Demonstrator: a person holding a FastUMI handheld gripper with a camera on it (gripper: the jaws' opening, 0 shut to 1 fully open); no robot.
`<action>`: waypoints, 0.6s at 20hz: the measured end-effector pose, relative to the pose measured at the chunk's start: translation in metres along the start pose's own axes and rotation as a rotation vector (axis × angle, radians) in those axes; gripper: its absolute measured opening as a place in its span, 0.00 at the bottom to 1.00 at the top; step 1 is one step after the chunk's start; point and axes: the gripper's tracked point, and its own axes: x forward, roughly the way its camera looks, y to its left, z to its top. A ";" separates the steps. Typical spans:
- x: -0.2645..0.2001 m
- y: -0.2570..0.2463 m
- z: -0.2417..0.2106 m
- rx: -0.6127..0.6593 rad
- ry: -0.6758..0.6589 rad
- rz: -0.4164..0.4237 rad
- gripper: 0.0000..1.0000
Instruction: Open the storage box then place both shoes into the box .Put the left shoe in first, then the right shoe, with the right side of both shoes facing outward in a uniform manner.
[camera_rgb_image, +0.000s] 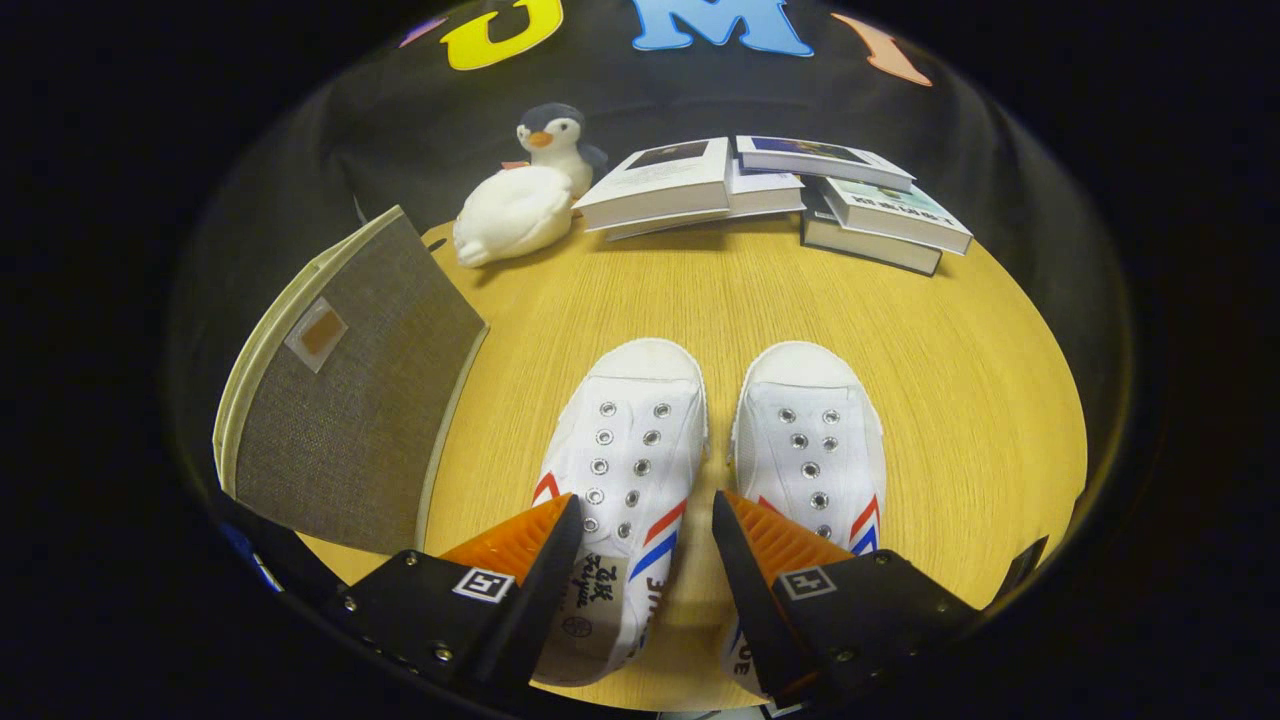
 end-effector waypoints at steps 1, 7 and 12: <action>-0.002 0.003 0.003 0.025 0.014 0.010 0.81; 0.003 -0.010 -0.010 0.200 0.048 0.004 0.12; -0.002 -0.005 -0.005 0.368 0.041 0.067 0.00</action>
